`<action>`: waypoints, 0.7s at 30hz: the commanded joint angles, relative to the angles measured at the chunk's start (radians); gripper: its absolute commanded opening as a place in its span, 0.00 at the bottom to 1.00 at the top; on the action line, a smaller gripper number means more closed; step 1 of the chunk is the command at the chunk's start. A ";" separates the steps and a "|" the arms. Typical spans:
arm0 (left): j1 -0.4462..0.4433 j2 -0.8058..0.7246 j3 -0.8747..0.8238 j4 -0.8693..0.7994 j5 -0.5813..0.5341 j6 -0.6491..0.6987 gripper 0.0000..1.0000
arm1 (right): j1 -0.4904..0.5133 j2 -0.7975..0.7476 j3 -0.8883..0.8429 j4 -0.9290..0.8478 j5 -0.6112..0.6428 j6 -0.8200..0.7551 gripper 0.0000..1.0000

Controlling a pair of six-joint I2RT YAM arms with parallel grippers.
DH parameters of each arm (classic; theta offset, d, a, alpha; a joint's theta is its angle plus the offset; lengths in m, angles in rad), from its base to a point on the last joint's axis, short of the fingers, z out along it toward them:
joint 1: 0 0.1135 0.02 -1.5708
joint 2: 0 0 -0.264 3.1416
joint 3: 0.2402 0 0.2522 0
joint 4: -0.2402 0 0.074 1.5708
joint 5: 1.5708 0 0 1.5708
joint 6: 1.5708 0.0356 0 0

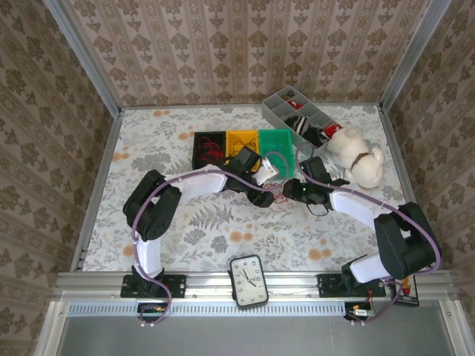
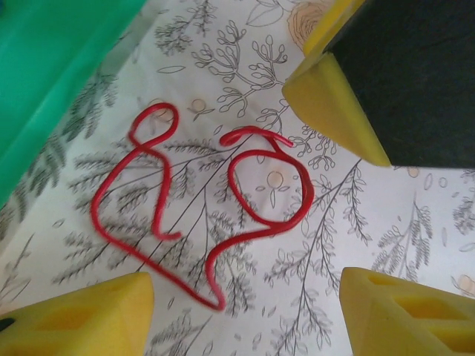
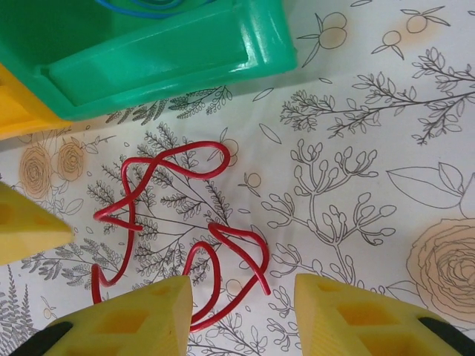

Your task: Untangle the cables

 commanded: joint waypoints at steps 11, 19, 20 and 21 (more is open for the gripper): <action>-0.043 0.094 0.072 0.088 -0.142 0.031 0.43 | -0.032 -0.030 -0.039 0.023 -0.002 0.028 0.40; -0.044 0.081 0.062 0.114 -0.067 -0.011 0.00 | -0.031 -0.022 -0.054 0.040 -0.005 0.047 0.40; -0.044 0.067 0.055 0.120 -0.064 -0.018 0.00 | -0.032 -0.021 -0.055 0.041 -0.002 0.049 0.40; -0.044 0.050 0.045 0.129 -0.064 -0.022 0.00 | -0.031 -0.021 -0.057 0.040 0.001 0.050 0.40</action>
